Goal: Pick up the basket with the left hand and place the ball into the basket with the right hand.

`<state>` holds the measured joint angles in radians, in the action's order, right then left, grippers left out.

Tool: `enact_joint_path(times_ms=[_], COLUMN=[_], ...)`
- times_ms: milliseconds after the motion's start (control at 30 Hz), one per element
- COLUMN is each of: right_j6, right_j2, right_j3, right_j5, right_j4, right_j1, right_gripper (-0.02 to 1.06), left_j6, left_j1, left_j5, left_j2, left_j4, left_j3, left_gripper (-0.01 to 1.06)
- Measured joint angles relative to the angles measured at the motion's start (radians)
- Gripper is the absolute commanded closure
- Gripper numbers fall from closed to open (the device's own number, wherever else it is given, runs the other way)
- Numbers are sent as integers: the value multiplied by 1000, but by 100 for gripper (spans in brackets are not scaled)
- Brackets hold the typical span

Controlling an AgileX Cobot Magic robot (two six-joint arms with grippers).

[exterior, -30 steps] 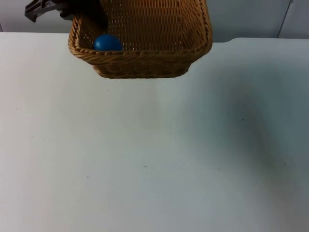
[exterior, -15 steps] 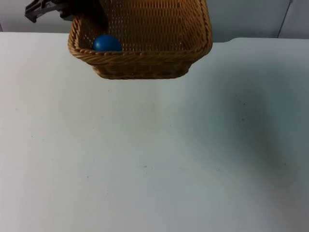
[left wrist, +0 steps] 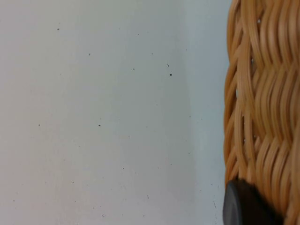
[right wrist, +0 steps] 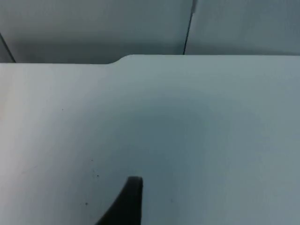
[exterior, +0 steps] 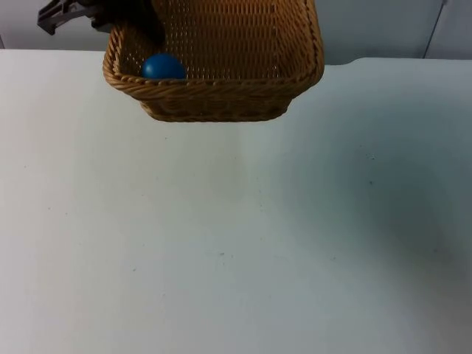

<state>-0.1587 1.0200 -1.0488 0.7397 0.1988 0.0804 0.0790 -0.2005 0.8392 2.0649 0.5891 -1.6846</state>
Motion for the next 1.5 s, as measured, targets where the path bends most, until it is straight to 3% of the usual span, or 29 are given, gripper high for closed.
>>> enact_joint_path(times_ms=[233, 800, 1100, 1267, 1500], right_j6=[-66, -72, -72, -72, -72], right_j2=[-177, -174, -174, -163, -148], right_j3=[67, 77, 77, 77, 77], right_j5=[30, 41, 51, 51, 51], right_j4=[75, 96, 110, 110, 110], right_j1=[0, 0, 0, 0, 0], right_gripper=[9, 9, 9, 9, 9], left_j6=[0, 23, 207, 351, 375], left_j1=[0, 0, -9, -9, -9], left_j5=[0, -22, -201, -205, -190], left_j2=[0, 77, 143, 177, 234], left_j4=[0, -19, 81, 224, 273], left_j3=[0, 37, 167, 169, 174], left_gripper=[105, 105, 105, 105, 105])
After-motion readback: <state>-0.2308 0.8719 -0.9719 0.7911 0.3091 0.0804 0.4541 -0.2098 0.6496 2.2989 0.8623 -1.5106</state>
